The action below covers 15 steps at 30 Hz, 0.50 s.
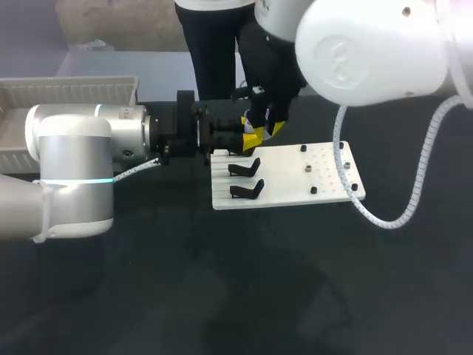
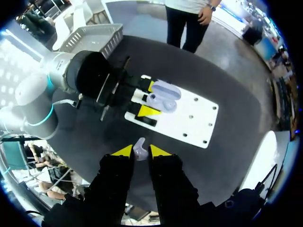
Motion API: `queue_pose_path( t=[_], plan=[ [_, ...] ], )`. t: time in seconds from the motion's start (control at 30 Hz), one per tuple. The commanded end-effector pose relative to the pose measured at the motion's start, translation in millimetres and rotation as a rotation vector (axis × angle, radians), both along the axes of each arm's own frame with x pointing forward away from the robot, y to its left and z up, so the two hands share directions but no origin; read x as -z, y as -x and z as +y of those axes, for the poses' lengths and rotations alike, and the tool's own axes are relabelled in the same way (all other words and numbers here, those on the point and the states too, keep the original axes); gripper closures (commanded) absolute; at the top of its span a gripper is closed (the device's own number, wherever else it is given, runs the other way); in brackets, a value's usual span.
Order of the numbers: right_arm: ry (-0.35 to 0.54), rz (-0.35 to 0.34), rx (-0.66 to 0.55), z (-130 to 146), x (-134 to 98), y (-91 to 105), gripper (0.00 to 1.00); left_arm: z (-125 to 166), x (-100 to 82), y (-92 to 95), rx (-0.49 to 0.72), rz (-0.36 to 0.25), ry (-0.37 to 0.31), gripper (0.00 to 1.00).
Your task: Pick up each earbud case from the left stands, insert the matching earbuds, close the lid, and place the case in the box.
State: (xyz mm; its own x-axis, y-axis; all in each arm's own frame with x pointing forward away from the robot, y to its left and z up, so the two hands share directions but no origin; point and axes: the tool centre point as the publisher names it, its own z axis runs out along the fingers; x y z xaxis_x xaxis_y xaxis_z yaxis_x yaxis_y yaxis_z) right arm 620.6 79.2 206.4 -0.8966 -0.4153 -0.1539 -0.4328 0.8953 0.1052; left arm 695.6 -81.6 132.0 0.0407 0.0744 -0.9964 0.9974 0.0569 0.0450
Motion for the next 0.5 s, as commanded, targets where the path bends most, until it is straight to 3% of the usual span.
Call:
queue_pose_path(
  t=[0.03, 0.5],
  plan=[
    [0.029, 0.039, -0.017, 9, -4, -20.6, 1.00, -1, 0.2, 1.3, -0.006, -0.002, 0.001, 1.00],
    [0.062, 0.045, -0.086, 12, 6, -43.8, 1.00, -1, 0.2, 1.3, -0.006, -0.002, 0.001, 1.00]
  ],
)
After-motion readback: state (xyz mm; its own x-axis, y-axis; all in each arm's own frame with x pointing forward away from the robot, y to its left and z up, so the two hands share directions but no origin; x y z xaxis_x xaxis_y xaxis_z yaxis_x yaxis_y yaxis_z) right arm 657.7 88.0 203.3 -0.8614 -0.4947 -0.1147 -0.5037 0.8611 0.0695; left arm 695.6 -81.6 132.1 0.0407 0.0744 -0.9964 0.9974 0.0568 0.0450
